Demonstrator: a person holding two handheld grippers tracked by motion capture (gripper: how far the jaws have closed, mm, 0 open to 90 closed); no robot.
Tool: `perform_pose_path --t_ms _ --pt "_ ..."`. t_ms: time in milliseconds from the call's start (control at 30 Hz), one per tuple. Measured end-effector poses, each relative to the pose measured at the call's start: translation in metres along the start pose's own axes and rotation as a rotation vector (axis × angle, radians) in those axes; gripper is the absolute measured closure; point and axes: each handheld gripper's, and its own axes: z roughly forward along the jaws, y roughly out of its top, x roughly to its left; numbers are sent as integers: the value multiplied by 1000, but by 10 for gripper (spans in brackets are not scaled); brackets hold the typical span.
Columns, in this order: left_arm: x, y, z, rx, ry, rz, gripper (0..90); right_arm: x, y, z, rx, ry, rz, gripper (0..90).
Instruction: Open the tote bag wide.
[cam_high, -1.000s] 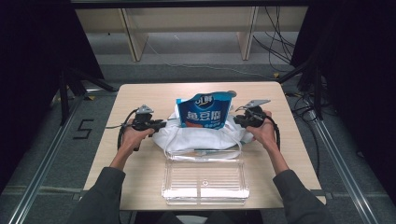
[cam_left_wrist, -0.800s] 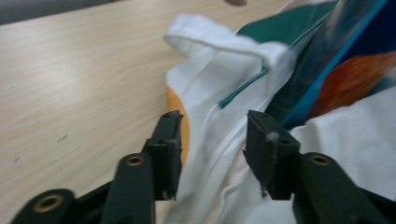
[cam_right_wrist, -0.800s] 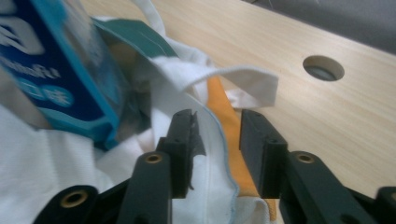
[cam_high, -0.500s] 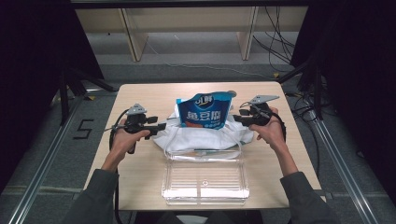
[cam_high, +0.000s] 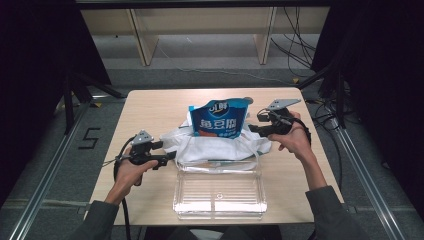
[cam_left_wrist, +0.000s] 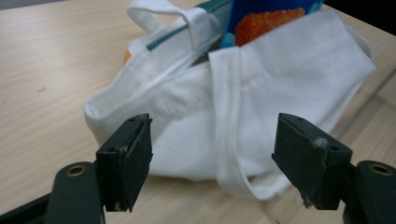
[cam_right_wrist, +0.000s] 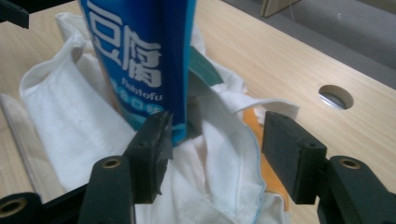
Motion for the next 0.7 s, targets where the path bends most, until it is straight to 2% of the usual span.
perform_pose_path --t_ms 33,100,167,200,267,300,400,467,500,533,567,600,633,667,700 --pt "-1 -1 -4 6 6 22 256 2 1 -2 10 1 6 404" --pt "-4 -6 -10 -2 31 30 249 3 2 -3 12 -1 8 401" --pt "-7 -13 -15 -7 46 11 244 5 2 -3 -2 -9 0 395" --pt "-9 -17 -16 -12 51 2 243 6 3 -4 8 -7 7 389" --pt "-15 -26 -19 -10 61 -2 243 7 4 -6 1 2 -3 380" --pt "-17 -30 -20 -2 62 9 243 7 4 -5 -9 1 -11 377" --pt "-23 -35 -27 14 84 78 233 8 5 -6 -10 -2 5 368" --pt "-23 -37 -33 2 102 73 226 8 6 -8 -4 -11 -3 363" --pt "-22 -38 -36 1 107 77 222 8 7 -7 -10 -11 -32 356" --pt "-21 -40 -38 1 109 61 222 8 7 -7 -10 -11 -32 356" --pt "-21 -43 -40 1 120 69 223 11 7 -9 -3 -21 -11 352" --pt "-21 -45 -41 7 128 64 223 10 9 -9 -6 -22 -24 349" --pt "-22 -48 -40 6 127 61 223 11 10 -9 -19 -44 -37 339" --pt "-22 -51 -40 13 137 67 223 11 10 -9 -19 -44 -37 339" --pt "-24 -54 -39 16 146 53 223 12 11 -10 -12 -40 -24 337"
